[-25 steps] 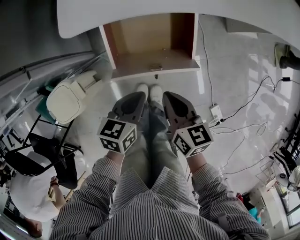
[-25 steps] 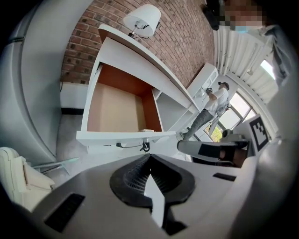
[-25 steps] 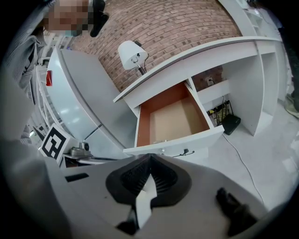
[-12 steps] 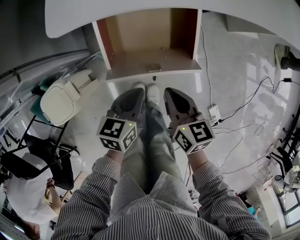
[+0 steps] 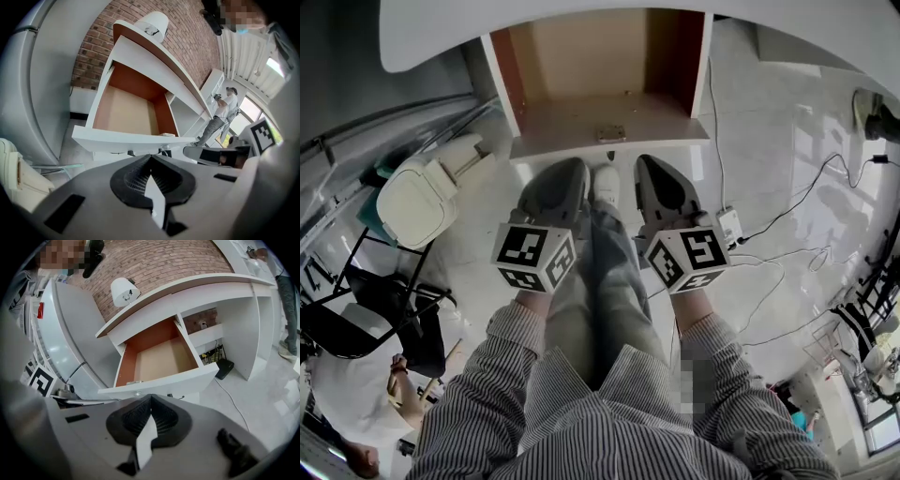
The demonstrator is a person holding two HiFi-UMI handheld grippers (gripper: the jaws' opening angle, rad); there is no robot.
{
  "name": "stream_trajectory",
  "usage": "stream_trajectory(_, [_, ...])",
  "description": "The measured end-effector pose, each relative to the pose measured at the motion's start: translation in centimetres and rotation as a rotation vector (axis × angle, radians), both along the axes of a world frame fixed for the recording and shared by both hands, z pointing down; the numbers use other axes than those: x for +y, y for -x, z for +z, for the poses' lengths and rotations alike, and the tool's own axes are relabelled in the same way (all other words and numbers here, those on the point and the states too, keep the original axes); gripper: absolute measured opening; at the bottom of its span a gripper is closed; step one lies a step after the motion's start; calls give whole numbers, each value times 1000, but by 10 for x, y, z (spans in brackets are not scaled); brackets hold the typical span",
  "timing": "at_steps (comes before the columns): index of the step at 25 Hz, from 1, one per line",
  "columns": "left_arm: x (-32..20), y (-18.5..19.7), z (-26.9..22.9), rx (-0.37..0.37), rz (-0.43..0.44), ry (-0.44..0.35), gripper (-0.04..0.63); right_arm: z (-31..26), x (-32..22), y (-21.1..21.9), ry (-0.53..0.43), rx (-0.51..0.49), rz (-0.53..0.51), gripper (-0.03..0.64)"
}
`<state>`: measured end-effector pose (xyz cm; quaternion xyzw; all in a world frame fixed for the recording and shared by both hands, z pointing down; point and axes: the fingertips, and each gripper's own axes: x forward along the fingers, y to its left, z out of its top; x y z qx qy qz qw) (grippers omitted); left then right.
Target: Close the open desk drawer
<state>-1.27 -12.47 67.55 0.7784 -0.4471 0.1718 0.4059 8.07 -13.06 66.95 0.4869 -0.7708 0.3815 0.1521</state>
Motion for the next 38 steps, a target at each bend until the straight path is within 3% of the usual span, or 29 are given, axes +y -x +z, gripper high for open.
stream_trajectory(12, [-15, 15, 4, 3, -83, -27, 12, 8, -15, -2, -9, 5, 8, 17])
stream_trajectory(26, [-16, 15, 0, -5, -58, 1, 12, 4, -16, -1, 28, -10, 9, 15])
stream_trajectory(38, [-30, 14, -26, 19, -34, -27, 12, -24, -31, 0, 5, -31, -5, 15])
